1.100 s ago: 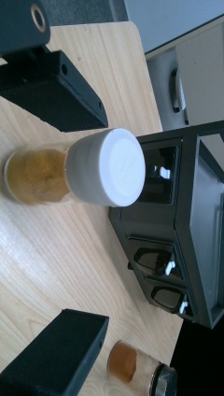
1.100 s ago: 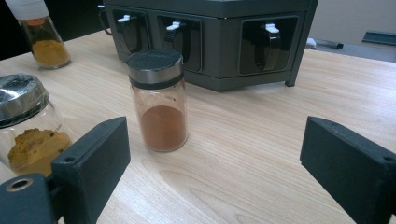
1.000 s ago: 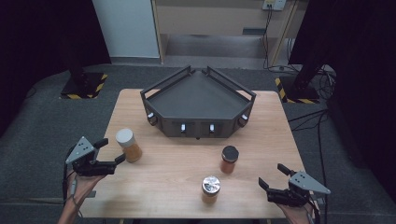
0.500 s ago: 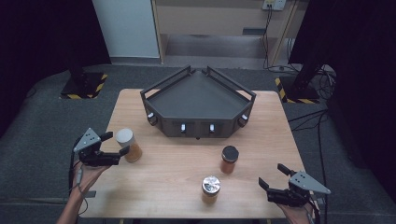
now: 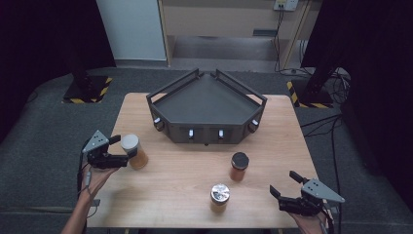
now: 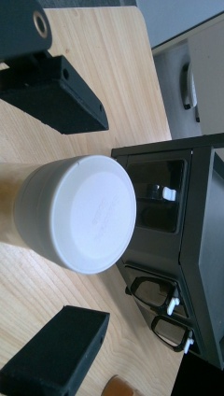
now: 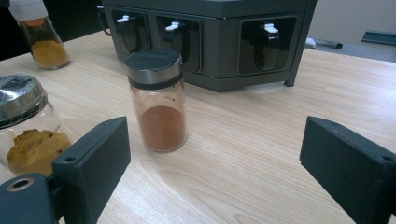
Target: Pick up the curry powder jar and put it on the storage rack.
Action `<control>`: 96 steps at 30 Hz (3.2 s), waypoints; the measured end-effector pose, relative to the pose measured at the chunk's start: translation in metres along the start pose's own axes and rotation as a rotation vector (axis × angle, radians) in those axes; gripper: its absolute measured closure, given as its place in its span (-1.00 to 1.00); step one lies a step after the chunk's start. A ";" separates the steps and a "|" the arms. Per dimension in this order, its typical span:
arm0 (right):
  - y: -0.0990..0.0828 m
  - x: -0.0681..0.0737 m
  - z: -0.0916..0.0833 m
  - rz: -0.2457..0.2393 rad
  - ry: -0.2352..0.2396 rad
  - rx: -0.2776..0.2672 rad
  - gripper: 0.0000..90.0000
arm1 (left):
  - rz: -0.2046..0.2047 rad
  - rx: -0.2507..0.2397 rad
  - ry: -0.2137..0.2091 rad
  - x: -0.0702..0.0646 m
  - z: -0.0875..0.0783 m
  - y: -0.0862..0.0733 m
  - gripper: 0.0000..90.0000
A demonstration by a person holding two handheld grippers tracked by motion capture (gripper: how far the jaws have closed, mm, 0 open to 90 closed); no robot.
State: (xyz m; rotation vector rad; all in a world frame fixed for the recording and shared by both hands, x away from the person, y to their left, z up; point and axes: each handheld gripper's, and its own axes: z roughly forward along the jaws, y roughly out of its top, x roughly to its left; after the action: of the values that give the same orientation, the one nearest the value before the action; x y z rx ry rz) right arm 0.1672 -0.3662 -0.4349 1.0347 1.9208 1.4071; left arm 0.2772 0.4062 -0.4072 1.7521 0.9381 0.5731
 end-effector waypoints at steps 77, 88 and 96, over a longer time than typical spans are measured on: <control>0.000 -0.001 0.001 0.004 0.005 0.001 -0.81 | 0.103 -0.111 -0.174 -0.030 0.039 0.076 -0.27; 0.000 -0.001 0.001 0.005 0.007 0.000 -0.81 | 0.110 -0.103 -0.167 -0.037 0.050 0.113 -0.27; 0.000 -0.002 0.001 0.008 0.009 0.002 -0.81 | 0.100 -0.118 -0.149 -0.042 0.060 0.131 -0.27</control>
State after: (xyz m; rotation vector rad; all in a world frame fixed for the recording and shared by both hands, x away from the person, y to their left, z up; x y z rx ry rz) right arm 0.1685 -0.3672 -0.4355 1.0397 1.9270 1.4174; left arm 0.3399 0.3157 -0.3054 1.7168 0.7029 0.5432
